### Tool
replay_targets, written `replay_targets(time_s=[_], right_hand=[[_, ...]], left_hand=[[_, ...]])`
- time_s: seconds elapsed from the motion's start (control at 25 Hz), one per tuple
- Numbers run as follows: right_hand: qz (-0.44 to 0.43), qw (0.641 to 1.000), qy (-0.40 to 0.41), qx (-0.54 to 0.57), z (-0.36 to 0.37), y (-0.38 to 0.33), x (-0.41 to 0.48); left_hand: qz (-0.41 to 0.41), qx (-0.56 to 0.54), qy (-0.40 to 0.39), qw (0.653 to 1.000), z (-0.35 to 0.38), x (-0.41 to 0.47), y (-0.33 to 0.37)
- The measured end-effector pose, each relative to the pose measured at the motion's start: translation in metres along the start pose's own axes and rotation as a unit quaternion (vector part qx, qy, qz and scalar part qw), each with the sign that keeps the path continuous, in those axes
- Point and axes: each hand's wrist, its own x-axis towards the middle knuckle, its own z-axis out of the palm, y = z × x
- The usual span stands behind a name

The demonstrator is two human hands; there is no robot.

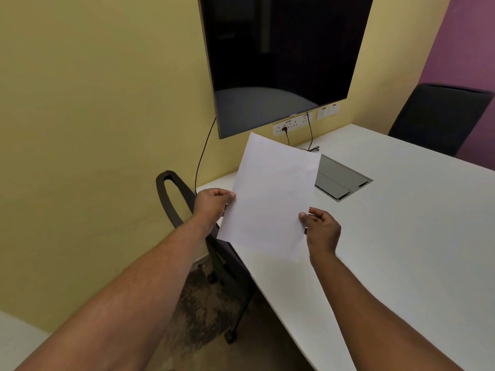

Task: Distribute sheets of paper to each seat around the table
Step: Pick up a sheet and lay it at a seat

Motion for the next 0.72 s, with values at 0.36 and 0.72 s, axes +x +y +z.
replay_targets(time_s=[0.36, 0.72], right_hand=[[0.013, 0.998, 0.059, -0.017, 0.097, 0.017, 0.078], [0.058, 0.975, 0.208, -0.043, 0.164, 0.072, 0.123]], left_hand=[[0.009, 0.037, -0.093, 0.995, 0.008, 0.184, 0.016], [0.004, 0.082, -0.251, 0.965, 0.061, 0.332, -0.014]])
